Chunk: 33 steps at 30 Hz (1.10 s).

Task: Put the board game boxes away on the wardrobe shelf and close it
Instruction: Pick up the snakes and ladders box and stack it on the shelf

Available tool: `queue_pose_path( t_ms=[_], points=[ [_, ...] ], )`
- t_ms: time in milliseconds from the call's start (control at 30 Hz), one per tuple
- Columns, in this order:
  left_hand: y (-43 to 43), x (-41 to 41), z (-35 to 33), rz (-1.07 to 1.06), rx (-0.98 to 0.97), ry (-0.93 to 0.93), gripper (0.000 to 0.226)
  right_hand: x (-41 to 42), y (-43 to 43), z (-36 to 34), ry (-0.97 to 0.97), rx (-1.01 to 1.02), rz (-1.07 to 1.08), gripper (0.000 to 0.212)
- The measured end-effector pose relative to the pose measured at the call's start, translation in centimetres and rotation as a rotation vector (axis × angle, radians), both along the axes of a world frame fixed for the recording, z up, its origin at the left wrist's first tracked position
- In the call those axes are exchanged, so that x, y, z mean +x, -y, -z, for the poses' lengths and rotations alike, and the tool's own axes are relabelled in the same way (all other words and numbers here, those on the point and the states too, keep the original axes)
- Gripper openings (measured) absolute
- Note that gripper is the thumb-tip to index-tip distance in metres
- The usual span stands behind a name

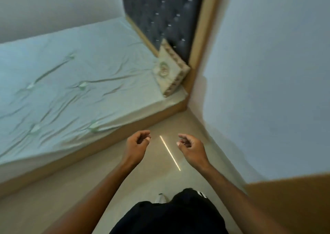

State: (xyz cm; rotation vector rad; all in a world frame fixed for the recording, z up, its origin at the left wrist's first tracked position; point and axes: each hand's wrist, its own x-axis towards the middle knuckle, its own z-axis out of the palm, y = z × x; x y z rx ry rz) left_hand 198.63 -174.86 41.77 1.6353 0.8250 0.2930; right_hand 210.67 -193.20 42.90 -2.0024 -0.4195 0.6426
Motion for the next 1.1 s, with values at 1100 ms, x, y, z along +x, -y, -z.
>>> queue_pose_path(
  t_ms=[1100],
  points=[
    [-41.7, -62.3, 1.9, -1.614, -0.061, 0.018, 0.019, -56.2, -74.9, 2.2, 0.104, 0.012, -1.645, 0.037]
  ],
)
